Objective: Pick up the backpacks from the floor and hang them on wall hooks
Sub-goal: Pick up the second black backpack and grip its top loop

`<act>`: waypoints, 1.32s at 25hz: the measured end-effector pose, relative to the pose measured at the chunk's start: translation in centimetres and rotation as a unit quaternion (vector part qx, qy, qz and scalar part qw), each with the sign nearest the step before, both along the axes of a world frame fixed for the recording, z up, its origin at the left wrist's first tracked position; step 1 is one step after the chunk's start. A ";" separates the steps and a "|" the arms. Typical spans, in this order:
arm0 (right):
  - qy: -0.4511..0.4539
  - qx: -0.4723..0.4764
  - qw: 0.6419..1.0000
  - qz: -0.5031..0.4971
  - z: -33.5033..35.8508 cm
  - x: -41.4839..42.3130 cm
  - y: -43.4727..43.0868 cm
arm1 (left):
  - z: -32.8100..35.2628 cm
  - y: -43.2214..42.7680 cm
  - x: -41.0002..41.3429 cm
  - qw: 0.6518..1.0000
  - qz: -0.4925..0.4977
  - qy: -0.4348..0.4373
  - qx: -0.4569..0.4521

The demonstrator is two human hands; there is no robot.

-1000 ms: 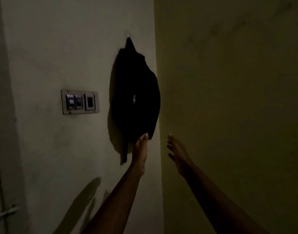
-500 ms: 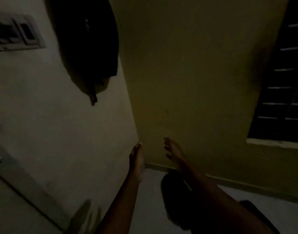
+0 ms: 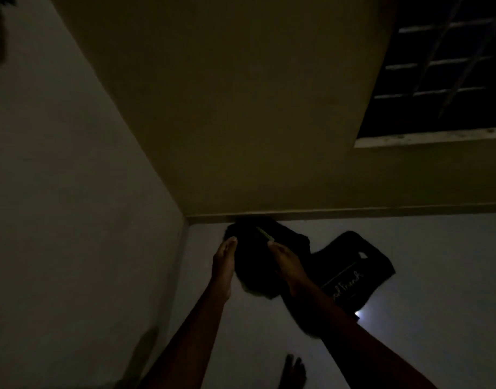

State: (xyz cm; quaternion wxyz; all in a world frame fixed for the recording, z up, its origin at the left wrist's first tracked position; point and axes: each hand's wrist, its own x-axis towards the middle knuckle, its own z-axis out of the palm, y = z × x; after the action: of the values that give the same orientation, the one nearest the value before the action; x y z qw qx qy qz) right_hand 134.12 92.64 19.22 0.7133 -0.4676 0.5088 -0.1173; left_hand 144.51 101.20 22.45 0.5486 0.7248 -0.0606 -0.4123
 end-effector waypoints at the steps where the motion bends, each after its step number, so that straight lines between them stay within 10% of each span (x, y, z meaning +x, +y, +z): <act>1: 0.014 -0.003 1.000 0.005 -0.3 0.3 -0.1 | 0.1 -0.3 0.4 1.000 0.000 -0.008 0.010; 11: 0.167 -0.154 0.962 0.151 -36.1 17.5 -5.1 | -35.9 -5.9 15.4 0.989 0.018 0.056 0.138; 19: 0.347 -0.324 0.805 0.355 -65.2 24.0 -7.6 | -61.7 -8.1 22.2 0.985 -0.009 0.096 0.146; 24: 0.359 -0.345 0.780 0.380 -62.7 23.3 -6.9 | -61.5 -6.9 21.7 0.983 -0.009 0.146 0.110; 30: 0.146 -0.209 0.952 0.167 -43.7 20.2 -4.5 | -47.2 -6.5 22.1 0.964 0.044 0.242 0.098; 33: 0.075 0.019 0.987 0.140 -31.8 19.1 -2.9 | -36.5 -6.2 22.2 0.938 0.071 0.327 0.086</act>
State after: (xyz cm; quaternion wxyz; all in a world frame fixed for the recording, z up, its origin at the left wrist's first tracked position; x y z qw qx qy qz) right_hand 153.18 89.69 -12.61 0.6912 -0.5280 0.4926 0.0284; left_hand 166.68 95.05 -14.10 0.5016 0.5968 0.2096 -0.5901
